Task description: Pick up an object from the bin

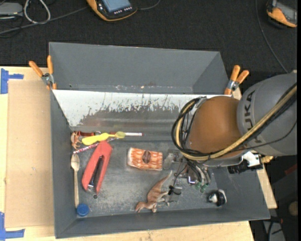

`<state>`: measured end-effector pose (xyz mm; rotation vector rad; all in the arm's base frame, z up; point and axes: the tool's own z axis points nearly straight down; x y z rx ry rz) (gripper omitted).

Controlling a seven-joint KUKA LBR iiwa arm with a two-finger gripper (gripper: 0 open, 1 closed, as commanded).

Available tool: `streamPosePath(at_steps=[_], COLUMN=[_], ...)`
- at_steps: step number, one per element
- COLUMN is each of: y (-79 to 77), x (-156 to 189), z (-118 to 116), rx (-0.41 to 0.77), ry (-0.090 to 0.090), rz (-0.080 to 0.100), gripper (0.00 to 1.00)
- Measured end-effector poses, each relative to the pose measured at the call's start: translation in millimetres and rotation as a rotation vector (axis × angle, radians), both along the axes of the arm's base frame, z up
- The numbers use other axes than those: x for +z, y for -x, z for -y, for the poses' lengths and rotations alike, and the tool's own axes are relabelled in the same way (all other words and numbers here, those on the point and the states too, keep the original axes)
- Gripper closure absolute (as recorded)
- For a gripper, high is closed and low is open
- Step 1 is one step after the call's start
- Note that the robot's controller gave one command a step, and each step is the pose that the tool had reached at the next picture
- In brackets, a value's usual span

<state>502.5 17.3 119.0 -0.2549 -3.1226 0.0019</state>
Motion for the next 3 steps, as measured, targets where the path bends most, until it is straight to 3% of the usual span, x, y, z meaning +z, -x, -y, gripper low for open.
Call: streamPosePath(at_steps=[1, 2, 3], y=[12.3, 16.9, -0.8], x=[-22.8, -33.8, -44.9], z=[0.7, -9.5, -38.7], rx=[-0.055, 0.117, 0.026], ry=[0.0, -0.002, -0.001], rz=[-0.001, -0.005, -0.006], gripper=[0.0, 0.0, 1.0])
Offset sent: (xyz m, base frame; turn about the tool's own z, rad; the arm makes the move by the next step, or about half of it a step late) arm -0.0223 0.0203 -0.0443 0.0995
